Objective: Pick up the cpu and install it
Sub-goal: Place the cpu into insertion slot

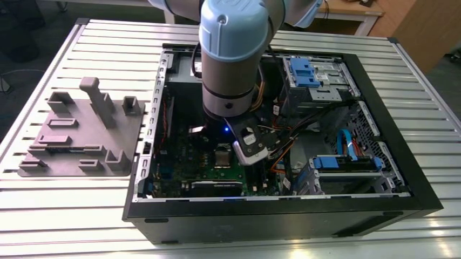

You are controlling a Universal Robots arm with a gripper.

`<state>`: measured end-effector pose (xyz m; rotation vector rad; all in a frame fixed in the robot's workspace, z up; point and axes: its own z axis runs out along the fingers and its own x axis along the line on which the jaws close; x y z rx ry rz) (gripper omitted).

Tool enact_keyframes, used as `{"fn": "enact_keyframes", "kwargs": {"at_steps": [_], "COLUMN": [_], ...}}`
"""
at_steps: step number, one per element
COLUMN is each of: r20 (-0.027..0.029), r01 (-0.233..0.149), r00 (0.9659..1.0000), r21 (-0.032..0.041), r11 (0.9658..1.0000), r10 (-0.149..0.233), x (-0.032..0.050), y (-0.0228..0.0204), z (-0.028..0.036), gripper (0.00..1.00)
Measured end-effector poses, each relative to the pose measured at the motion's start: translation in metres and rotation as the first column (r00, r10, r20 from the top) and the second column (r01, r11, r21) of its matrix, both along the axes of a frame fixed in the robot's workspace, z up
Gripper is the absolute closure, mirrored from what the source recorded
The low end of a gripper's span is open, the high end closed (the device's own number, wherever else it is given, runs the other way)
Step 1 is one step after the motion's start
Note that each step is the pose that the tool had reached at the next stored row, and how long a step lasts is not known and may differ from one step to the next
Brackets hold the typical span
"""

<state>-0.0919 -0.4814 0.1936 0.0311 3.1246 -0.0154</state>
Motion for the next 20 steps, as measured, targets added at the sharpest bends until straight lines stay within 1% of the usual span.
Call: {"fn": "enact_keyframes", "kwargs": {"at_steps": [11,15,18,20], "r20": [-0.0003,-0.0001,0.0008,-0.0002], "r01": [0.0,0.0,0.0,0.0], "r00": [1.0,1.0,1.0,1.0], "r21": [0.0002,0.0006,0.0024,0.0007], "r11": [1.0,1.0,1.0,1.0], "r10": [0.0,0.0,0.0,0.0], "x": [0.0,0.0,0.0002,0.0001], "y": [-0.0001,0.0,0.0002,-0.0001], "z": [-0.0053,-0.0057,-0.0032,-0.0005], "gripper": [0.51,0.54,0.54,0.54]}}
